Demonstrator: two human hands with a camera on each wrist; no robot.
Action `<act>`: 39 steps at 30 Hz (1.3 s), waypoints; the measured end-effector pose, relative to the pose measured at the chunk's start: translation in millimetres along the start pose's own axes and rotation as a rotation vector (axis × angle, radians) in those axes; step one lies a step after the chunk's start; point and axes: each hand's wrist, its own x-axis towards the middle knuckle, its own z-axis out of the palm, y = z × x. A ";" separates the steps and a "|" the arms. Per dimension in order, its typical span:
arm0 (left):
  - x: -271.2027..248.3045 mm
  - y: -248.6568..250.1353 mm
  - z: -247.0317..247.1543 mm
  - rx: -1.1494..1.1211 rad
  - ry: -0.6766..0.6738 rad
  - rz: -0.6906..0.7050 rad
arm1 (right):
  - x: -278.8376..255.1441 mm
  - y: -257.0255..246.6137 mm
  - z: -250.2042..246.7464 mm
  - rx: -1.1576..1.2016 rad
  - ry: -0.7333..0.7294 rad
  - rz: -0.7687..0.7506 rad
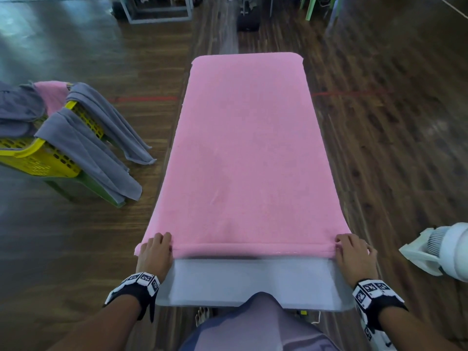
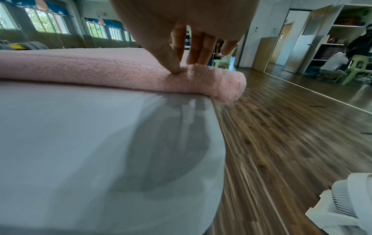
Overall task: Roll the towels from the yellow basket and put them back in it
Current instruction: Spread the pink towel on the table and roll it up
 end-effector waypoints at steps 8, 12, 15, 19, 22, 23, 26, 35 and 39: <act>-0.4 -1.3 11.2 -0.003 0.010 0.068 | 1.1 4.3 12.9 0.029 -0.158 -0.142; 7.0 -4.4 8.9 -0.076 -0.004 0.051 | 3.4 3.4 10.7 0.030 -0.099 -0.124; 7.1 -4.4 8.0 -0.040 -0.020 0.048 | 3.8 -0.7 8.3 -0.038 -0.078 -0.043; 9.5 -1.5 4.1 -0.025 -0.086 0.008 | 6.6 -3.7 3.1 -0.118 -0.154 -0.022; 9.7 4.1 0.1 -0.058 0.007 -0.025 | 7.0 -2.3 3.0 0.006 -0.044 -0.010; 7.9 5.6 1.1 -0.033 0.034 -0.016 | 4.9 -2.8 3.7 0.036 -0.020 -0.012; 2.9 5.0 9.6 -0.031 0.050 0.041 | -5.2 -2.3 7.3 0.112 -0.046 -0.081; 3.9 -0.6 12.6 -0.164 -0.015 0.007 | 3.8 3.3 8.0 0.136 -0.145 -0.098; -8.1 1.7 16.5 -0.198 0.012 0.000 | 2.2 3.0 2.3 0.031 -0.202 -0.100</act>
